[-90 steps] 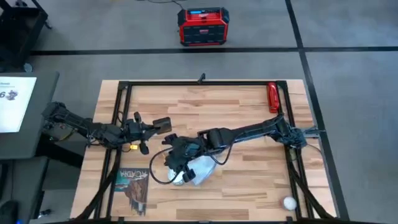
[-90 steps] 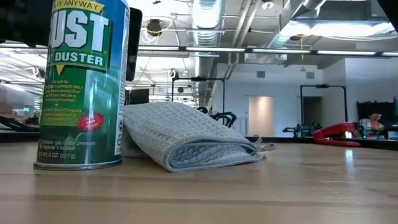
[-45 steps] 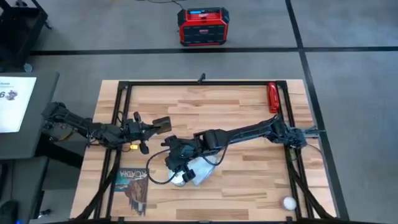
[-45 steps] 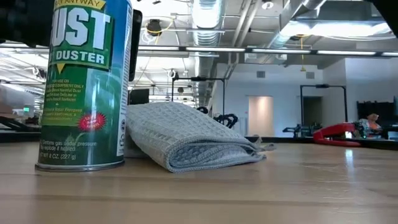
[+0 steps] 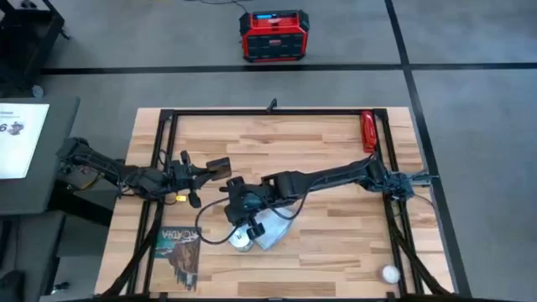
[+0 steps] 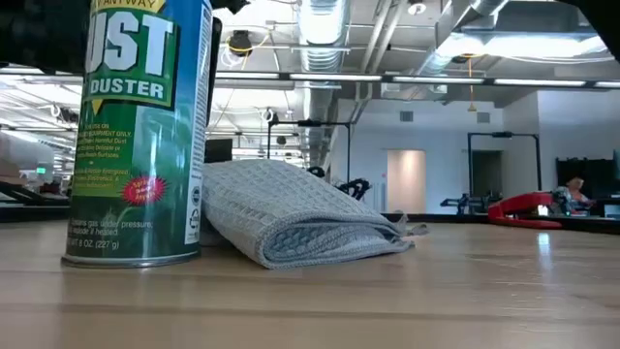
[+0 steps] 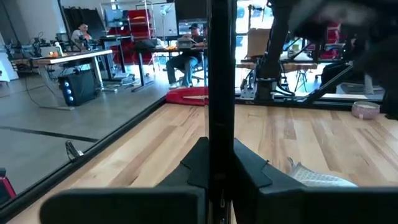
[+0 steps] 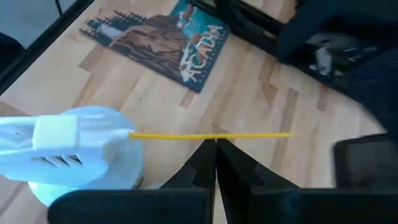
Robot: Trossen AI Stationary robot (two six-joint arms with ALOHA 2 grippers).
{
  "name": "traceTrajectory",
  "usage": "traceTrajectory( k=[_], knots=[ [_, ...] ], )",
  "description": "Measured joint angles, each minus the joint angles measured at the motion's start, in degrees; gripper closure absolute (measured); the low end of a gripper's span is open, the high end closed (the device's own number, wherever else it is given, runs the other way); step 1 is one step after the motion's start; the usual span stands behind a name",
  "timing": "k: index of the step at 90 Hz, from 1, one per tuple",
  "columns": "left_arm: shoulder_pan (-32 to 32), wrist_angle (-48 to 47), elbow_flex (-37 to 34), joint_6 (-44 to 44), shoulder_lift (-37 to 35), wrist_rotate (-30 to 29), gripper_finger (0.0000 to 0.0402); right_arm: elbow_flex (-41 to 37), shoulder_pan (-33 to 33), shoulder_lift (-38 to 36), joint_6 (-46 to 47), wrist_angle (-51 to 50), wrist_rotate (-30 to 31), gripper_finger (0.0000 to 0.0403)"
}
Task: Apply microfiber cloth
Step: Spray the front of the cellphone using the spray bottle
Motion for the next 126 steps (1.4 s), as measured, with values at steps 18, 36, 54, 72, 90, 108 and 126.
traceTrajectory(
  k=[18, 36, 54, 72, 90, 108, 126],
  knots=[
    [-0.56, -0.01, 0.00, 1.71, 0.00, -0.93, 0.0393, 1.64, -0.96, -0.03, 0.44, -3.04, 5.40, 0.0403],
    [-5.35, -0.40, 0.00, 2.47, -0.04, -7.24, 0.0393, 1.64, -0.39, -0.62, -0.02, -3.74, 5.31, 0.0403],
    [-15.86, -1.60, 0.00, 0.79, -0.04, -19.61, 0.0393, 1.77, 0.64, -2.32, 0.43, -5.59, 6.01, 0.0403],
    [-29.32, -1.57, 0.00, 0.23, -0.04, -35.38, 0.0393, 1.68, 2.77, -2.19, 0.50, -6.27, 4.77, 0.0403],
    [-36.76, -5.80, 0.02, -5.76, 0.01, -43.74, 0.0393, 1.68, 4.11, -2.60, 1.56, -6.28, 4.48, 0.0403],
    [-36.37, -9.39, 0.02, -12.39, 1.87, -44.23, 0.0393, 1.70, 5.38, -3.09, 2.55, -5.14, -0.13, 0.0403],
    [-35.30, -8.89, 0.02, -15.78, 5.97, -44.16, 0.0393, 1.68, 5.82, -3.02, 2.58, -3.86, -2.45, 0.0403]
  ],
)
